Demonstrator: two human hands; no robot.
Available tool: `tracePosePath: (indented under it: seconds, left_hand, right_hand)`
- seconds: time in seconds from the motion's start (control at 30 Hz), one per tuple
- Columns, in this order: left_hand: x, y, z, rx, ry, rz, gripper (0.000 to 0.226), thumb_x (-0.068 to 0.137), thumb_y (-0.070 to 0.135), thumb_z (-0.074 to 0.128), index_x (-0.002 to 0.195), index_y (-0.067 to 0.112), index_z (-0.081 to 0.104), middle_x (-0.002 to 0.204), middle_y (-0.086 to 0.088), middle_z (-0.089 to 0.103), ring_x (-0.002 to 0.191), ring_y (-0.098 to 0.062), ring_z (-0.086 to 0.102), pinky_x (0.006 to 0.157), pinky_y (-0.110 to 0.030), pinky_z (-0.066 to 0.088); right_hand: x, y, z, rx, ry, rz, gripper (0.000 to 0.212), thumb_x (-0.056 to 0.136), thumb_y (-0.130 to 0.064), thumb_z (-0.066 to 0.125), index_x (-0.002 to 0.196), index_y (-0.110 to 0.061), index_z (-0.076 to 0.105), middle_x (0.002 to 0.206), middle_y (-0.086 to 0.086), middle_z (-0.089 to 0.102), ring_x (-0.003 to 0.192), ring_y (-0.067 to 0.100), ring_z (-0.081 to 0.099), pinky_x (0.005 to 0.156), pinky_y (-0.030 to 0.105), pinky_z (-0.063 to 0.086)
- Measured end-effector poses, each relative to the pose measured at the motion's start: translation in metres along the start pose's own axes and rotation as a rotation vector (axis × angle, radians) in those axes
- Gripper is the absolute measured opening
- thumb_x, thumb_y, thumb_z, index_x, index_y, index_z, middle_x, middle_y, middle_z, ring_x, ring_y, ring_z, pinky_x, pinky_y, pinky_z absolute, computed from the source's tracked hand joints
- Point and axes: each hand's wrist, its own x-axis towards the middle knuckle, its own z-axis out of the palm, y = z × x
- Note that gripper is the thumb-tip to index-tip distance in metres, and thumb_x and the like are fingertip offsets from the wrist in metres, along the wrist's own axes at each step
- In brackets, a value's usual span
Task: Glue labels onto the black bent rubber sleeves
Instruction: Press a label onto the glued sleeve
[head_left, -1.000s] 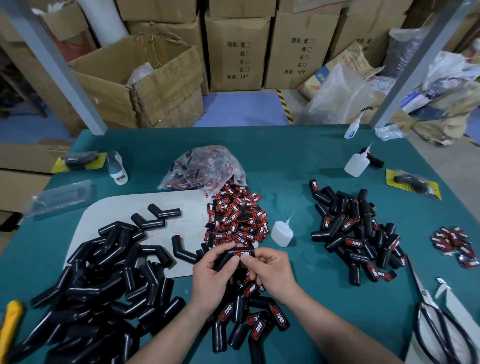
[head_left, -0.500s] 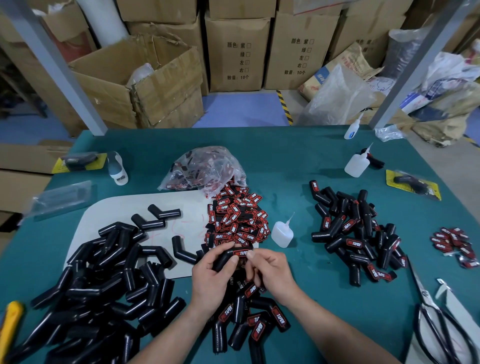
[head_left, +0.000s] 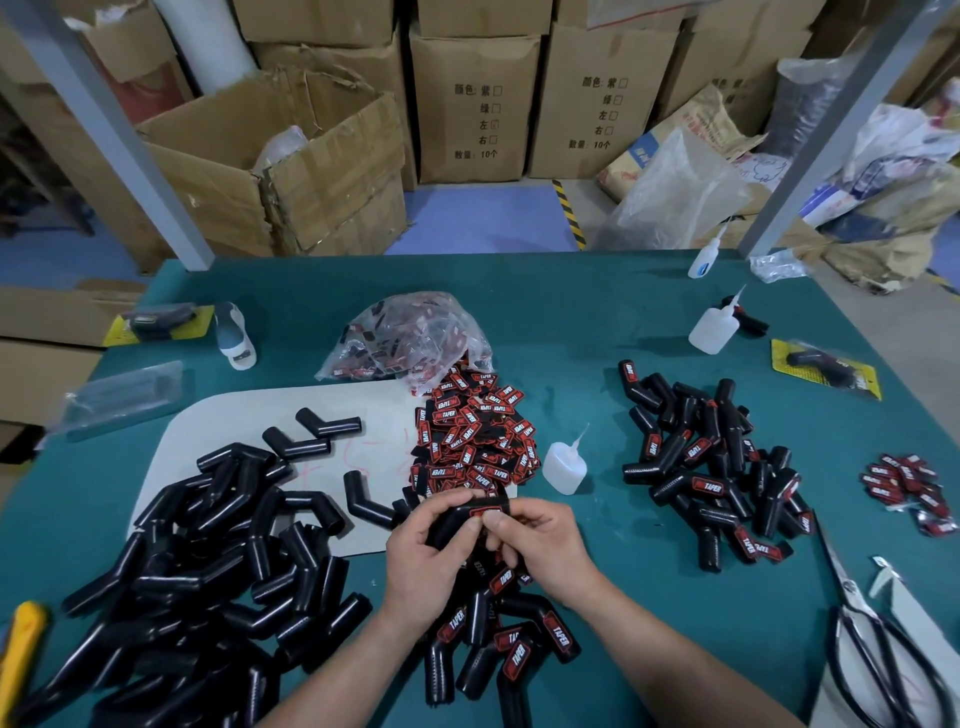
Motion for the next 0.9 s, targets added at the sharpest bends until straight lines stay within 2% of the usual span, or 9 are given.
tracePosePath:
  seconds: [0.07,0.13,0.3,0.43,0.57,0.67,0.77,0.9]
  left_hand:
    - [-0.0006,0.0047,-0.0007,-0.007,-0.011,0.025,0.031,0.085,0.017,0.077,0.106,0.039,0.076,0.114,0.001,0.076,0.109,-0.017,0.071,0.095,-0.022,0.054]
    - [-0.0014,0.0073,-0.0026,-0.006,-0.015,0.048,0.026,0.085,0.027,0.072,0.108,0.038,0.075,0.115,-0.001,0.076,0.110,-0.017,0.071,0.094,-0.021,0.053]
    - [-0.0017,0.0024,-0.0016,-0.001,-0.003,0.095,0.025,0.086,0.026,0.072,0.108,0.038,0.074,0.113,0.001,0.076,0.108,-0.016,0.071,0.094,-0.021,0.052]
    - [-0.0005,-0.0008,-0.0024,0.009,0.016,0.109,0.022,0.088,0.026,0.072,0.107,0.037,0.074,0.111,0.000,0.076,0.107,-0.018,0.072,0.094,-0.023,0.053]
    - [-0.0015,-0.0005,-0.0026,-0.001,0.016,0.105,0.020,0.089,0.024,0.071,0.107,0.032,0.074,0.110,-0.003,0.077,0.106,-0.021,0.072,0.092,-0.024,0.054]
    - [-0.0024,0.0003,-0.0033,-0.011,0.013,0.099,0.022,0.087,0.025,0.072,0.109,0.031,0.072,0.110,-0.008,0.076,0.105,-0.023,0.072,0.092,-0.026,0.055]
    - [-0.0025,0.0039,-0.0024,-0.009,0.018,0.105,0.027,0.084,0.025,0.074,0.108,0.035,0.069,0.112,-0.005,0.076,0.104,-0.018,0.072,0.090,-0.022,0.054]
    - [-0.0035,0.0047,-0.0016,-0.020,0.006,0.144,0.027,0.084,0.024,0.073,0.107,0.037,0.069,0.112,-0.005,0.075,0.104,-0.019,0.072,0.092,-0.024,0.055]
  right_hand:
    - [-0.0011,0.0004,-0.0004,-0.001,0.006,-0.002,0.026,0.088,-0.036,0.072,0.073,-0.015,0.074,0.064,0.003,0.067,0.047,0.012,0.051,0.048,0.022,0.041]
    - [-0.0017,0.0002,0.0001,-0.006,0.007,-0.009,0.025,0.089,-0.034,0.072,0.071,-0.016,0.074,0.063,0.004,0.067,0.048,0.012,0.051,0.048,0.023,0.041]
    - [-0.0025,0.0018,0.0025,-0.027,0.020,-0.014,0.027,0.089,-0.037,0.072,0.071,-0.017,0.073,0.062,0.002,0.066,0.049,0.011,0.051,0.049,0.021,0.040]
    - [-0.0038,0.0025,0.0035,-0.042,0.023,-0.025,0.023,0.088,-0.040,0.073,0.079,-0.020,0.077,0.062,0.001,0.066,0.049,0.010,0.051,0.049,0.020,0.040]
    - [-0.0046,0.0026,0.0043,-0.041,0.026,-0.052,0.031,0.087,-0.047,0.073,0.080,-0.018,0.077,0.062,0.001,0.066,0.049,0.010,0.050,0.050,0.020,0.041]
    - [-0.0050,0.0020,0.0044,-0.050,0.026,-0.059,0.024,0.088,-0.041,0.073,0.083,-0.019,0.078,0.061,0.002,0.066,0.049,0.010,0.050,0.050,0.021,0.042]
    - [-0.0053,-0.0004,0.0047,-0.039,0.018,-0.053,0.014,0.088,-0.032,0.073,0.086,-0.021,0.080,0.062,0.003,0.066,0.049,0.011,0.052,0.049,0.022,0.043]
    - [-0.0054,-0.0034,0.0045,0.008,0.029,-0.020,0.022,0.087,-0.035,0.073,0.081,-0.014,0.078,0.061,0.003,0.064,0.046,0.015,0.051,0.046,0.024,0.041]
